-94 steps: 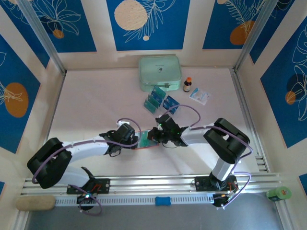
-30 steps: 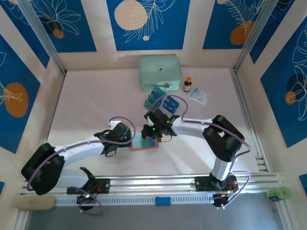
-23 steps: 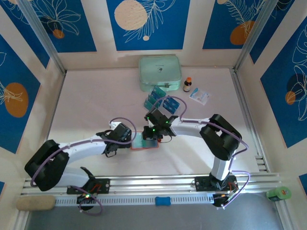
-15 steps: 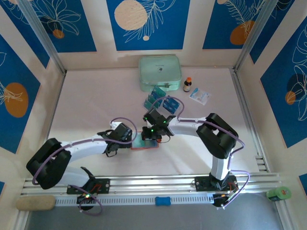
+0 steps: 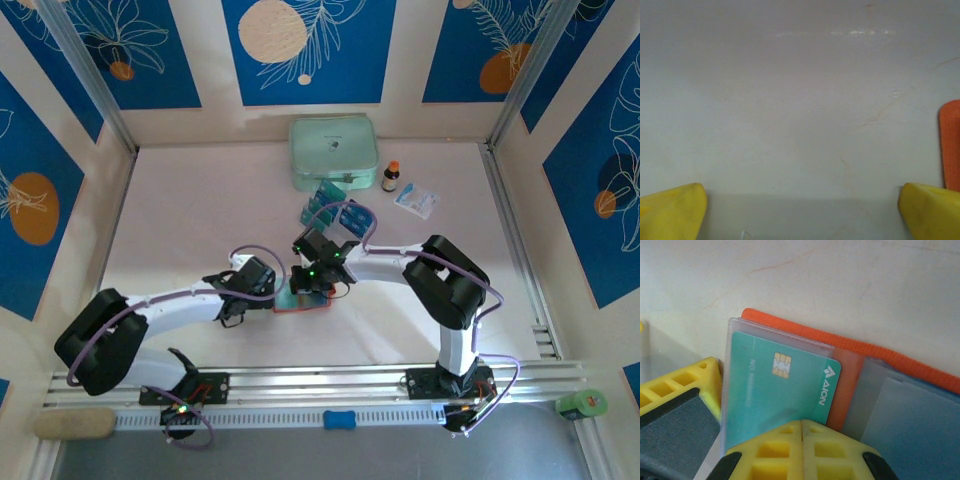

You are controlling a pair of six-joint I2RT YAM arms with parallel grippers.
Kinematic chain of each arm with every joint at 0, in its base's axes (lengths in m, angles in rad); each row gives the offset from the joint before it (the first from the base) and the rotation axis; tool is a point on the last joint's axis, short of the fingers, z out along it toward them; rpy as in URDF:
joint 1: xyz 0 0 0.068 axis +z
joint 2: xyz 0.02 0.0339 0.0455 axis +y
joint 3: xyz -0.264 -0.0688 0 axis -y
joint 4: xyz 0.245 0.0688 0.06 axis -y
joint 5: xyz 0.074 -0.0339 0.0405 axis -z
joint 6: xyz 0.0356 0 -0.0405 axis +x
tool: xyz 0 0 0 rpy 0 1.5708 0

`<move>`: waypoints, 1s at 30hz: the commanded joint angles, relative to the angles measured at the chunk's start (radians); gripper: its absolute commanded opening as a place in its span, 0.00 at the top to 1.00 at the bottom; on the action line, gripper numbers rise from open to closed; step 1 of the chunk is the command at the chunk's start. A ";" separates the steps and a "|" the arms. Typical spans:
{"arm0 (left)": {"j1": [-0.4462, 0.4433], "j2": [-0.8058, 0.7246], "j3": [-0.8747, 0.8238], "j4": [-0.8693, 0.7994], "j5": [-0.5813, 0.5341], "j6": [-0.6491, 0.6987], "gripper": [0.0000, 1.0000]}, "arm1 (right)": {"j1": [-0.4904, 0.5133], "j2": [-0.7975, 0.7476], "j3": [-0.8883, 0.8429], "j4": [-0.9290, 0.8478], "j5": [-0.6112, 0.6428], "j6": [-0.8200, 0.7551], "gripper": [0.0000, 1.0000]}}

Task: Put the credit cards into the card holder
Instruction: Insert the credit card into the card slot.

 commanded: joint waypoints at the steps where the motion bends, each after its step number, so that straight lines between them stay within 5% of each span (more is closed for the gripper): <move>1: 0.012 -0.033 0.017 -0.040 -0.029 0.002 0.00 | -0.006 -0.043 0.010 -0.036 -0.015 -0.006 0.96; 10: 0.019 -0.105 0.016 -0.092 -0.071 -0.038 0.00 | -0.053 -0.113 -0.019 -0.044 -0.006 -0.015 0.96; 30: 0.021 -0.012 0.036 -0.009 -0.008 -0.001 0.00 | -0.047 -0.047 -0.044 0.007 -0.036 0.012 0.97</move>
